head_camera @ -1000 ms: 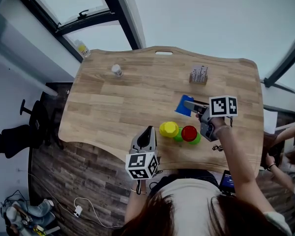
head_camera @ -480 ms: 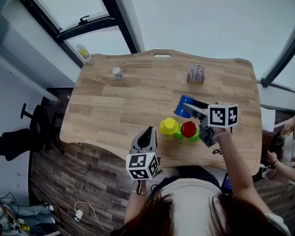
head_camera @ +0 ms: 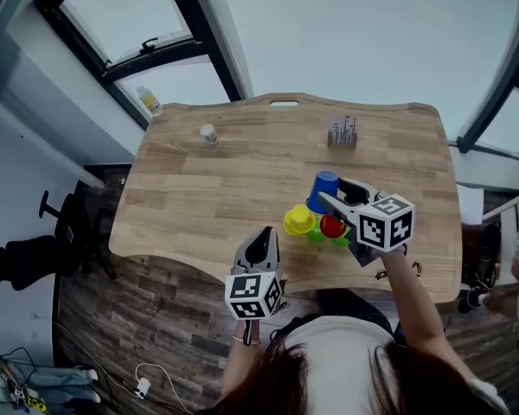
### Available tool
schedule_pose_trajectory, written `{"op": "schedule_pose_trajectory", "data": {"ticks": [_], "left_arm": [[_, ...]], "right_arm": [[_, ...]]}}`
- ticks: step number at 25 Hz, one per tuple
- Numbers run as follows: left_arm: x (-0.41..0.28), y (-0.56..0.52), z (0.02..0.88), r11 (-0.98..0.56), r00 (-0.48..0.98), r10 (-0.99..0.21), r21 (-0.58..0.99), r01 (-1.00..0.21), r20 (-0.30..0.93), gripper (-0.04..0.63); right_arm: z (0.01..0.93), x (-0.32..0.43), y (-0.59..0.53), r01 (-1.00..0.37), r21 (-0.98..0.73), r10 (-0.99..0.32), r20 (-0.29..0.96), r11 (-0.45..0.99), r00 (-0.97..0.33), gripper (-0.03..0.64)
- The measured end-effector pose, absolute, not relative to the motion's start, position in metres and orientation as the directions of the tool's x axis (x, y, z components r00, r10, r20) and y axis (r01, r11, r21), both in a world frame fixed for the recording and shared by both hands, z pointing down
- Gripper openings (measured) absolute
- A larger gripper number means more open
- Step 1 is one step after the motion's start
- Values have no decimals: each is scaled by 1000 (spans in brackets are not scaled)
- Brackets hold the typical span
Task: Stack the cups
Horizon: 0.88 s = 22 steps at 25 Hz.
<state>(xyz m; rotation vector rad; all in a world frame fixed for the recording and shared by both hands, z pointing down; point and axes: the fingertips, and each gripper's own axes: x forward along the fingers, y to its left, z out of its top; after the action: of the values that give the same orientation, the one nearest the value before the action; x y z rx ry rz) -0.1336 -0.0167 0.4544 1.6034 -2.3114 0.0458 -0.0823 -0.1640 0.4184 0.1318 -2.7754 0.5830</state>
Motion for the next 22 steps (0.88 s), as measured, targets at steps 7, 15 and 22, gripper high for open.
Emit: {"op": "schedule_pose_trajectory", "data": {"ticks": [7,15,22], "left_arm": [[-128,-11,451,340,-294,-917,141,-930,270,29],[-122,-3,456,332,-283,-917,145,-932,281,29],[-120,0,461,325,-274,-917,147,-934,289,29]], "right_arm": [[418,-80,-145,-151,-195,-88,296,969,-951,256],[425,-76,-133,-173,-63,-152,248,983,-957,256],[440,-77,-121,-162,6,-158,240,987,-958,256]]}}
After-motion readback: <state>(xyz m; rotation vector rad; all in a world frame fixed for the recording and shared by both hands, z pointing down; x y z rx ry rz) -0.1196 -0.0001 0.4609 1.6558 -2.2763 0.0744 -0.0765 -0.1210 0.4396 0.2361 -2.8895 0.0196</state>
